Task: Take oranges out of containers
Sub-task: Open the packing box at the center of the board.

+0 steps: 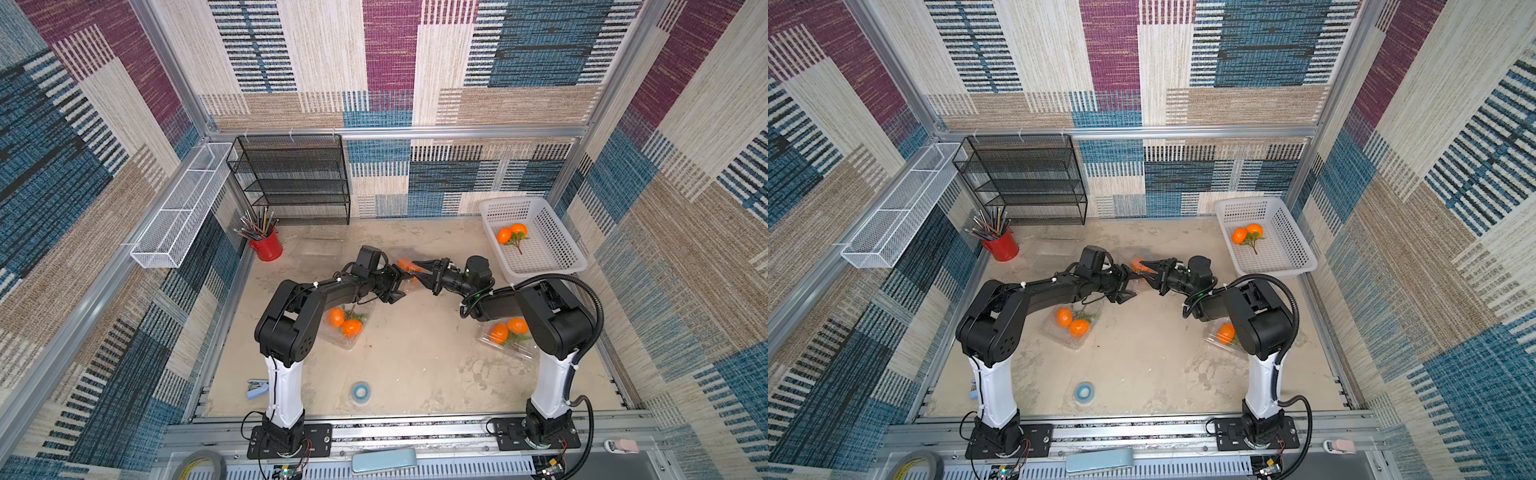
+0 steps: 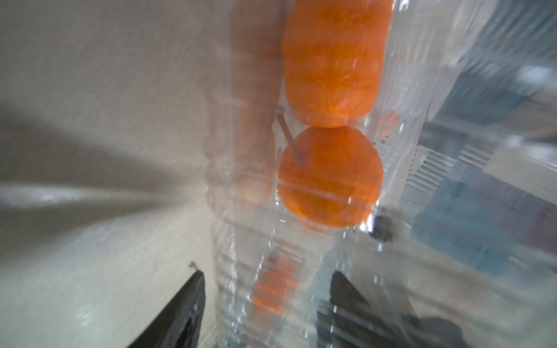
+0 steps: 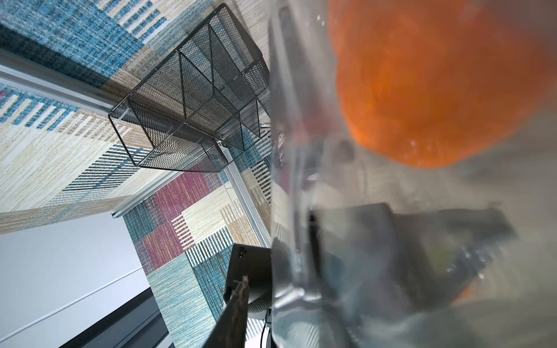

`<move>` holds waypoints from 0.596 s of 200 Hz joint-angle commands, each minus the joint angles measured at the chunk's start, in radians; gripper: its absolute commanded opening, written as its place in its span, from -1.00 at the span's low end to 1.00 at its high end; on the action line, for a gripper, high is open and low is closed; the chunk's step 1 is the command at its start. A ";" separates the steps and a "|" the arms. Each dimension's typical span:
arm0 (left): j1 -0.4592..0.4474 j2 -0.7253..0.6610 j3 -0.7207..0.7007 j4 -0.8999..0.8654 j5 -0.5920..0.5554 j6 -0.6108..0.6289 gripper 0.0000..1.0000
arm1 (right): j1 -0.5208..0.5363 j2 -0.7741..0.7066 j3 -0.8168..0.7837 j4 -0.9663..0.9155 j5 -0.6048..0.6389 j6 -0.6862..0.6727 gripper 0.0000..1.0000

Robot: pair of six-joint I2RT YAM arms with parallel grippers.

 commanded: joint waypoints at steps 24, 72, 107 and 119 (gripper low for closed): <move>0.001 -0.012 -0.007 -0.017 0.013 0.026 0.34 | -0.003 -0.002 -0.008 0.071 0.024 0.043 -0.32; 0.009 -0.052 -0.014 -0.050 0.002 0.055 0.32 | -0.052 -0.050 0.026 -0.155 -0.020 -0.157 -0.33; 0.009 -0.081 0.009 -0.102 -0.003 0.093 0.38 | -0.111 -0.070 0.122 -0.490 -0.070 -0.460 -0.35; 0.009 -0.085 0.000 -0.101 -0.003 0.092 0.39 | -0.117 -0.067 0.150 -0.577 -0.075 -0.531 -0.36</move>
